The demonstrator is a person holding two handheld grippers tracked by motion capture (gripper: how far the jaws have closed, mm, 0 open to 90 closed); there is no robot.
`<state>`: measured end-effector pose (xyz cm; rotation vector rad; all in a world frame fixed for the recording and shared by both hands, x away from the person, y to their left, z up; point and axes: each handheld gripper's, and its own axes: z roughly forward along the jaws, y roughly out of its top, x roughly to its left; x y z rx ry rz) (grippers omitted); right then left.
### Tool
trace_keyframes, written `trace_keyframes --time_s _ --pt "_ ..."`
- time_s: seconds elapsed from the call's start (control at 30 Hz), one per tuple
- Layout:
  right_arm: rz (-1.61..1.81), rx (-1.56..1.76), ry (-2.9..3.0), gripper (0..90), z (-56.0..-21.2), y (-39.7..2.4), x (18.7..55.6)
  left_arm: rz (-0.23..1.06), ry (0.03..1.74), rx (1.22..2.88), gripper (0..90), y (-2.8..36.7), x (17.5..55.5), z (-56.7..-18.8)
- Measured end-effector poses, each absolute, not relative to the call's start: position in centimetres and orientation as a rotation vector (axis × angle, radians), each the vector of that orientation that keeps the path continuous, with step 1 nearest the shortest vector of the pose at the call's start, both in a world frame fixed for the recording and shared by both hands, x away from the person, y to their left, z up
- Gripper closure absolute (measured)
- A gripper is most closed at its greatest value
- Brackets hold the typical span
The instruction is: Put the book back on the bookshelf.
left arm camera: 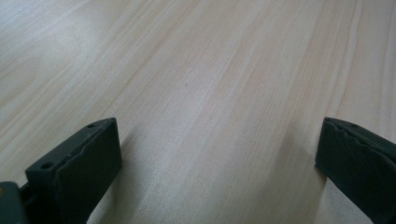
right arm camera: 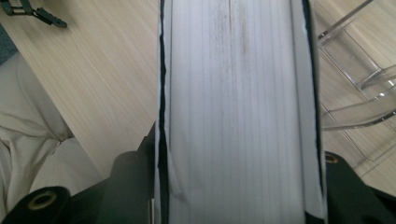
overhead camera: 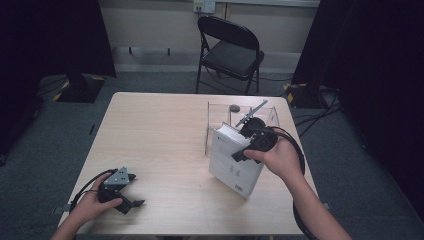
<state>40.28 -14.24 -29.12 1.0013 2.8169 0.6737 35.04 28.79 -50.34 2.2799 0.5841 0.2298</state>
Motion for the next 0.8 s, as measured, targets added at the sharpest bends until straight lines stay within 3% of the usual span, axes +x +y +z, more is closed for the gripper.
trace_keyframes --time_s 0.8 --pt "0.636 1.052 2.77 52.1 -29.1 -16.8 39.7 0.233 0.577 2.285 0.0 28.8 35.1 -50.3"
